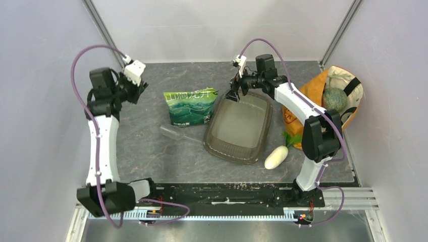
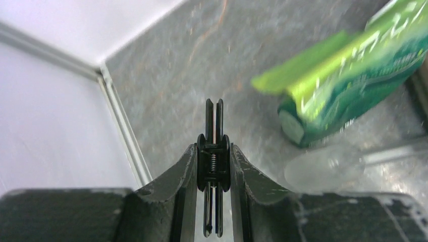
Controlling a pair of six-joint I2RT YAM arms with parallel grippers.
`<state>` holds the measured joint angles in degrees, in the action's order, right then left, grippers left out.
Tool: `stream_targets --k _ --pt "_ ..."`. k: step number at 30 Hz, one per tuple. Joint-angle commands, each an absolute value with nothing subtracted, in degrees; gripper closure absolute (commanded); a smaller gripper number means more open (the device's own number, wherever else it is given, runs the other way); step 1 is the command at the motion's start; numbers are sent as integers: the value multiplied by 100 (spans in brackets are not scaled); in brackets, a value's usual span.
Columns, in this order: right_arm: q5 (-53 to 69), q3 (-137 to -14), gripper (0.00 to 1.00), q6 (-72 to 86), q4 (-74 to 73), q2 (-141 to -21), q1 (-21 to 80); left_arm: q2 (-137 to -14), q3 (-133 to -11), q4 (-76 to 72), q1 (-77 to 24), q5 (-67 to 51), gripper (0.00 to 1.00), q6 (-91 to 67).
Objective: Fill the litter box with clean litter
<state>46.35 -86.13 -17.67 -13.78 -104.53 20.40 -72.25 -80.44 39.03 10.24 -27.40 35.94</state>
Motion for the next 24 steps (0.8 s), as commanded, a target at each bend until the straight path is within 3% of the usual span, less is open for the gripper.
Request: stream_targets --k 1,7,20,21,24 --pt "4581 -8621 6 -1510 -1136 -10013 2048 -6551 -6561 3067 1397 -2091 98 3187" --pt "4562 -8766 6 -1493 -1422 -9987 2052 -6441 -5104 2523 2097 -1927 98 3058" --pt "4535 -8859 6 -1569 -1749 -9932 2050 -7219 -3951 1528 2459 -1577 98 3672" --pt "4537 -8866 6 -1579 -1774 -9928 2048 -7268 -3924 1512 2457 -1562 95 3711" --pt "4509 -8868 5 -1579 -1827 -9914 2048 -7439 -3982 1848 2478 -1823 52 3911"
